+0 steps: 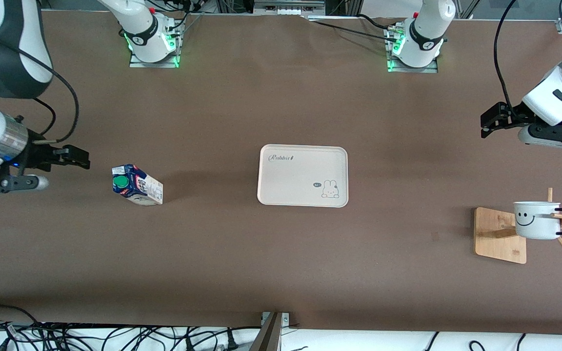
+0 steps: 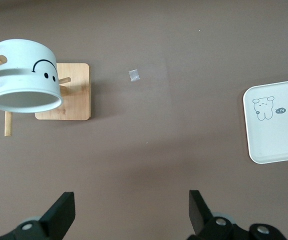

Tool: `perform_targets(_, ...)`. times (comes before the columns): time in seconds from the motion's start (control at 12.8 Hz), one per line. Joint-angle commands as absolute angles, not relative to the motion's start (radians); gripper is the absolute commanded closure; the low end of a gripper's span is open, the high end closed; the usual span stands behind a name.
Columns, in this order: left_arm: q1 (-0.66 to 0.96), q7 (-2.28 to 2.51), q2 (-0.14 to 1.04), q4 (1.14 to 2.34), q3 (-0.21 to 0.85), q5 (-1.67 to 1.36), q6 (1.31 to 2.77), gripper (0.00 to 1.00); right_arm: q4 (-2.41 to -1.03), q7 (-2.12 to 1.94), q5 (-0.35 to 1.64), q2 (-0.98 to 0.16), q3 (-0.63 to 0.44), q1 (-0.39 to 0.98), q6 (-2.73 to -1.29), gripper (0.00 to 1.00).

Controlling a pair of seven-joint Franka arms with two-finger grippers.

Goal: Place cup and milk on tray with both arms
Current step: 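Reach the right gripper down to the blue milk carton and grasp it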

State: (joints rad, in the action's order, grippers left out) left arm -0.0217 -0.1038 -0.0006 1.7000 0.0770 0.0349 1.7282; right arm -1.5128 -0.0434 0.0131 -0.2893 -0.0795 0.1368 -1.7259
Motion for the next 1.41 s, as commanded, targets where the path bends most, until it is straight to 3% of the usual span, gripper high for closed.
perform_targets(0.0, -0.025, -0.106, 0.023, 1.663, 0.077, 0.052, 1.706, 0.0, -1.554, -0.026, 0.029, -0.32, -0.083, 0.178, -1.788, 0.0)
perform_targets(0.23, -0.021, -0.1, 0.025, 1.654, 0.078, 0.052, 1.701, 0.0, -1.653, 0.013, 0.029, -0.337, -0.083, 0.207, -1.932, 0.0)
perform_targets(1.1, -0.014, -0.098, 0.032, 1.626, 0.1, 0.054, 1.657, 0.0, -1.813, 0.009, 0.029, -0.347, -0.094, 0.206, -2.058, 0.0)
perform_targets(1.17, -0.014, -0.098, 0.032, 1.626, 0.101, 0.054, 1.657, 0.0, -1.815, 0.008, 0.029, -0.348, -0.094, 0.206, -2.06, 0.08)
perform_targets(1.33, -0.014, -0.1, 0.032, 1.628, 0.101, 0.054, 1.655, 0.0, -1.815, 0.008, 0.029, -0.348, -0.094, 0.204, -2.054, 0.37)
